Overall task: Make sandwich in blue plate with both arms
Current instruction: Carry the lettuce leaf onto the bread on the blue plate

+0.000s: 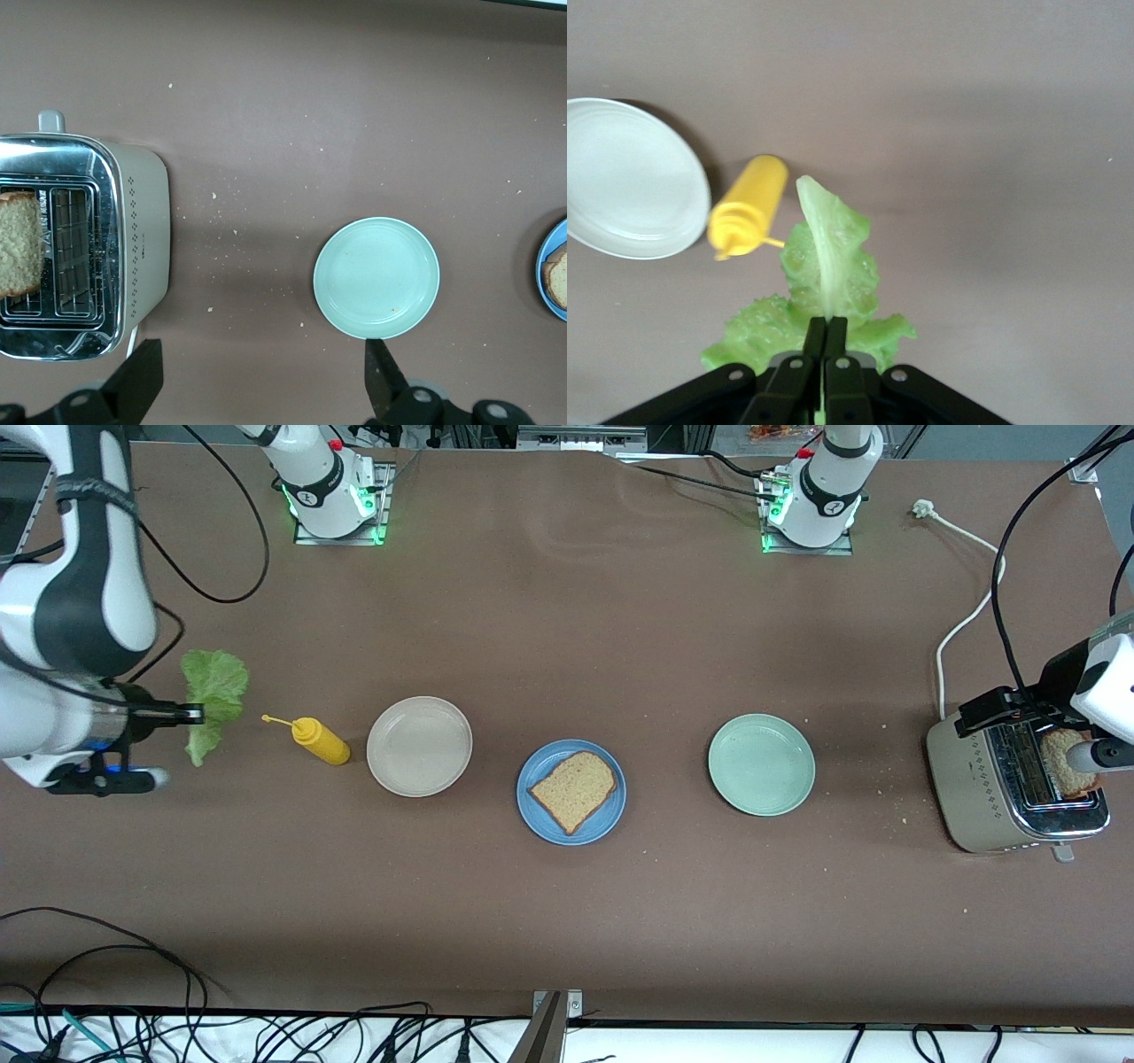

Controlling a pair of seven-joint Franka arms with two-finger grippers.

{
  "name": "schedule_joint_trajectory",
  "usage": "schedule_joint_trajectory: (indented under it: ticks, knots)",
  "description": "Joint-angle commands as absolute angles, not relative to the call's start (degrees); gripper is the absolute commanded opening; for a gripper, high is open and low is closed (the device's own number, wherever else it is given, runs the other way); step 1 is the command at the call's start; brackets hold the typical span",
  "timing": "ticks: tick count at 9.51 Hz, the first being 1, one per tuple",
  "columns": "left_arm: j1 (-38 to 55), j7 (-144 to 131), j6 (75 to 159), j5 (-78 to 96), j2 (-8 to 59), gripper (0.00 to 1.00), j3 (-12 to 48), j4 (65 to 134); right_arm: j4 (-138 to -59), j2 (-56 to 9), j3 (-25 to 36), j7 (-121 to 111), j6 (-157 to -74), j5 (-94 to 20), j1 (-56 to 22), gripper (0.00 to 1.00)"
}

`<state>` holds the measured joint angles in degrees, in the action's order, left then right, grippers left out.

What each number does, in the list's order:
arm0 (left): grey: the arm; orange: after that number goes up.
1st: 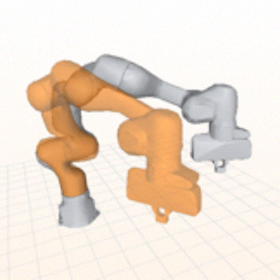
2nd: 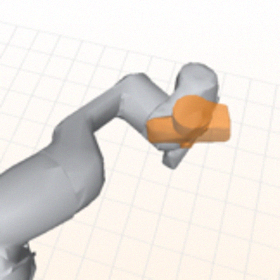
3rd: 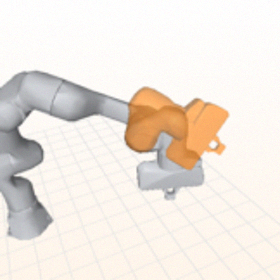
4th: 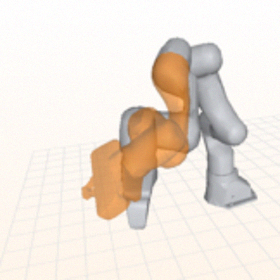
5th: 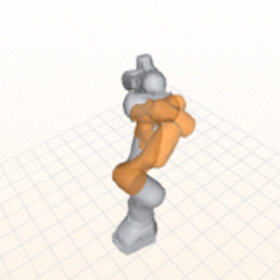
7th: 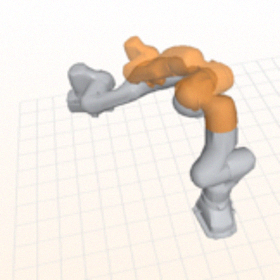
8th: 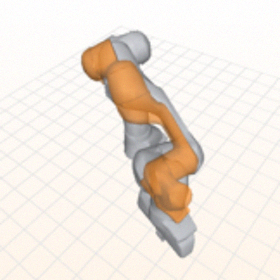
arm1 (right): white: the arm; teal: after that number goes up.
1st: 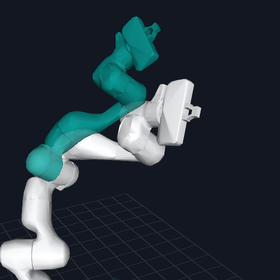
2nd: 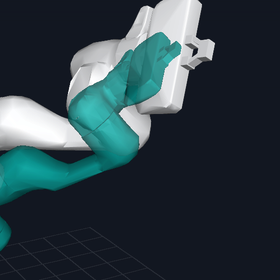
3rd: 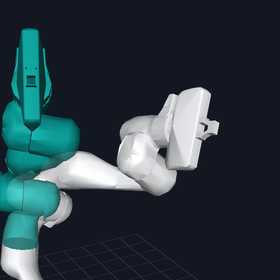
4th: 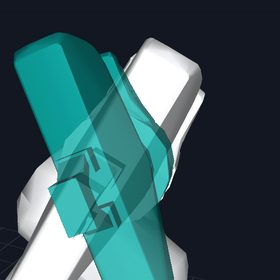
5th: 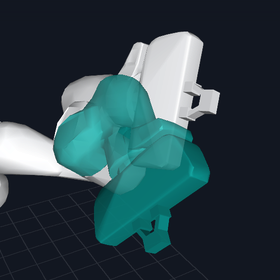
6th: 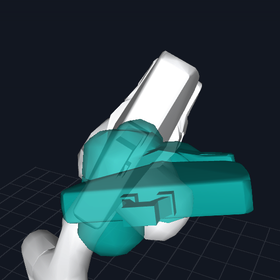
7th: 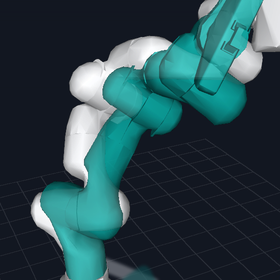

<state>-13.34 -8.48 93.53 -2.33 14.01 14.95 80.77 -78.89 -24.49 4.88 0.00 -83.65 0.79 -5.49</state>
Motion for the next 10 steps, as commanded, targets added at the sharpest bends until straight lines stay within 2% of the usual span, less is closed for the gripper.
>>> schedule_joint_trajectory:
  ticks: [1,2,6,10]
  knots:
    - [-13.62,-7.38,93.08,-1.14,13.54,1.0,14.68,80.51,-75.94,-25.66,4.4,13.4,-81.12,-6.56,-11.32,0.0]
    - [-13.62,-7.47,93.08,-1.14,13.54,1.0,14.68,80.51,-75.94,-26.27,4.05,18.75,-82.78,-9.11,-13.69,0.0]
    - [-13.54,-7.56,92.55,-1.23,13.54,1.0,14.85,80.51,-75.94,-32.15,3.96,41.17,-99.36,-11.78,-26.77,0.0]
    - [-13.8,-7.29,92.55,-1.14,13.54,1.0,14.68,80.51,-75.85,-41.99,3.96,62.1,-123.44,-11.69,-39.09,0.0]
